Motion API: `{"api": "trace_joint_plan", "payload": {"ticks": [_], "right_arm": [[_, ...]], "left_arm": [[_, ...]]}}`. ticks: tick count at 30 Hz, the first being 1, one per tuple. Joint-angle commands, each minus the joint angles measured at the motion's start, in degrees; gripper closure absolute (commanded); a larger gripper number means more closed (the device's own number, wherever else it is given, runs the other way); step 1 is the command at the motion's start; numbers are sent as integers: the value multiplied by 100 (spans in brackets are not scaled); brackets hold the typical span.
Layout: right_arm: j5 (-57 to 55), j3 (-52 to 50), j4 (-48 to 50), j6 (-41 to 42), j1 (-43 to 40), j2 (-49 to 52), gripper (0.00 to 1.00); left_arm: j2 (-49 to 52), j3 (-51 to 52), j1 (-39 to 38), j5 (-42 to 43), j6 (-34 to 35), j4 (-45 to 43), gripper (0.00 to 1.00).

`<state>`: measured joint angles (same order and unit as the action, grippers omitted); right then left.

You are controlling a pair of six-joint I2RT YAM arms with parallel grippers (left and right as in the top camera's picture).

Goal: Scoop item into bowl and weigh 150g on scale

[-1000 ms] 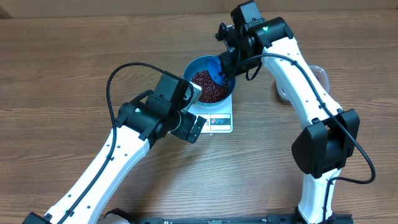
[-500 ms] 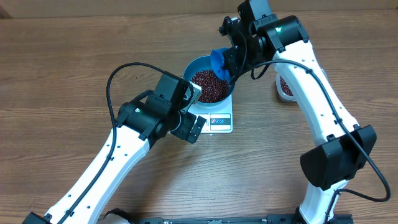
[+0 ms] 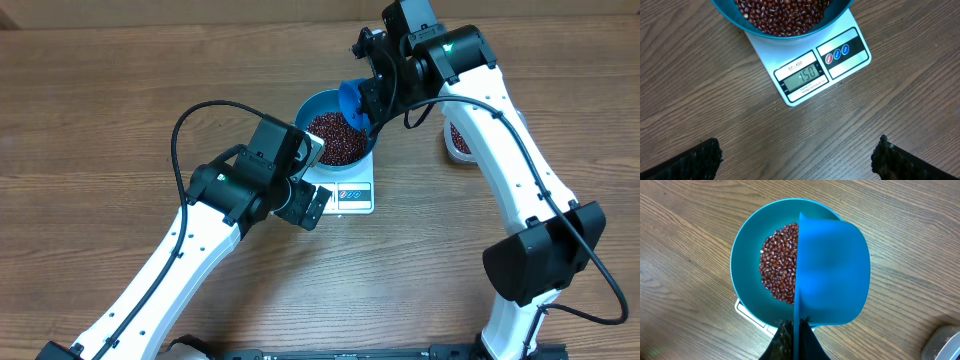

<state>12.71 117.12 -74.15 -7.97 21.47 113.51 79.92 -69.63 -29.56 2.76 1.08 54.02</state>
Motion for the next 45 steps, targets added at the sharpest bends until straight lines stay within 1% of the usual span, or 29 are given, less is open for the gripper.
{"api": "trace_joint_plan", "payload": {"ticks": [1,17,22,27,38,41,45], "right_arm": [[44,190,28,-44,31,-446,96],[48,190,7,-7,24,-553,96],[501,190,-57,0,-221,-553,96],[1102,190,-264,-116,-809,-562,96],[1093,188,-791,-149,-2721,-568,96],[540,177,-868,-90,-3016,-566,96],[-1226,177,-874,380,-3067,-531,96]], "left_arm": [[-129,48,39,-20,-109,-28,0],[-129,48,39,-20,-109,-26,0],[-129,48,39,-20,-109,-28,0],[-129,48,39,-20,-109,-28,0],[-129,48,39,-20,-109,-26,0],[-129,48,39,-20,-109,-28,0],[-129,48,39,-20,-109,-28,0]]}}
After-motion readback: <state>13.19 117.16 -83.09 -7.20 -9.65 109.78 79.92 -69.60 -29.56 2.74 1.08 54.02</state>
